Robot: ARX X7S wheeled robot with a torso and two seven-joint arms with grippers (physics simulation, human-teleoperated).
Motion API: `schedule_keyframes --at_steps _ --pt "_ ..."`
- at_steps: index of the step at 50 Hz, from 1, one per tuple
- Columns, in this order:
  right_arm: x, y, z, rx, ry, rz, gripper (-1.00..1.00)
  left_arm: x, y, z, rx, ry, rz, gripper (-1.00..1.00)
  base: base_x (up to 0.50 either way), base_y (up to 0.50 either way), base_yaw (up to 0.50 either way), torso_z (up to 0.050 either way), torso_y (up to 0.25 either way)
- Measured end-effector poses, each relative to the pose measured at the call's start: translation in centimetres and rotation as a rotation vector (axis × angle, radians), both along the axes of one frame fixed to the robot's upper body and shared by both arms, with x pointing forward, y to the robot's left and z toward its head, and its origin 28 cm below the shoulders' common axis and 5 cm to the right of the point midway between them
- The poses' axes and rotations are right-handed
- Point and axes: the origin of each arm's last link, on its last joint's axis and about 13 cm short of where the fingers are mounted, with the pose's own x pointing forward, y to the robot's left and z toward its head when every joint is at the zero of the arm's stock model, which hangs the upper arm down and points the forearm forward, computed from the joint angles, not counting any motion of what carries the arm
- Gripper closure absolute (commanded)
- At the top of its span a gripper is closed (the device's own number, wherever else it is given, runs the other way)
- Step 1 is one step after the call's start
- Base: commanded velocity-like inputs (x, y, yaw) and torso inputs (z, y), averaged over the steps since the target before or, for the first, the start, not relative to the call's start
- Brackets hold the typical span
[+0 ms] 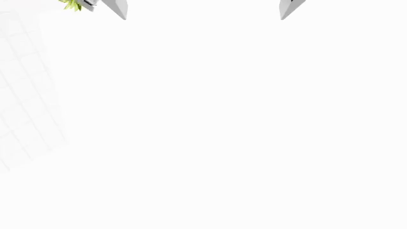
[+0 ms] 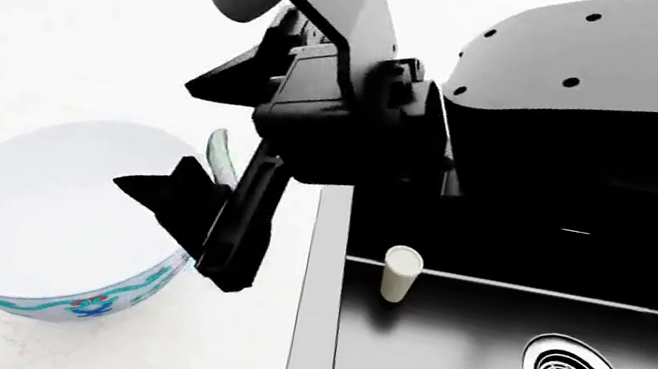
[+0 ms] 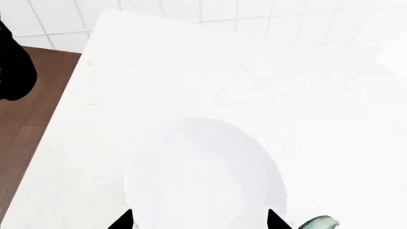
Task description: Pick the cup and bowl from the sink and place them on the counter for drying.
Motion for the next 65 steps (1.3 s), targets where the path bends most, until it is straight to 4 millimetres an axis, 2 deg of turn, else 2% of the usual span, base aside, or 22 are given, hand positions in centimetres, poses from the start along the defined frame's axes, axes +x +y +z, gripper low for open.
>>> schedule_keyframes --at_steps 8,20,29,47,65 --pt "-0.2 -3.1 -0.4 0.065 -0.004 -0.087 -1.00 0.0 -0.1 0.1 0.004 -0.002 0.000 -1.00 0.00 0.00 0.00 0.000 0.000" --pt "-1.1 -7.8 -1.9 0.148 0.014 -0.248 -1.00 0.2 -0.1 0.2 0.009 -0.002 -0.001 -1.00 0.00 0.00 0.00 0.000 0.000" --pt "-2.0 -10.5 -3.1 0.177 0.039 -0.354 -1.00 0.4 -0.2 0.2 0.007 -0.003 -0.002 -1.00 0.00 0.00 0.00 0.000 0.000" --pt "-3.5 -13.8 -5.3 0.177 0.123 -0.522 -1.00 0.5 -0.1 0.1 0.003 -0.007 -0.001 -1.00 0.00 0.00 0.00 0.000 0.000" --pt "-4.0 -15.4 -8.2 0.095 0.204 -0.659 -1.00 0.5 0.0 0.1 0.004 -0.010 -0.001 -1.00 0.00 0.00 0.00 0.000 0.000"
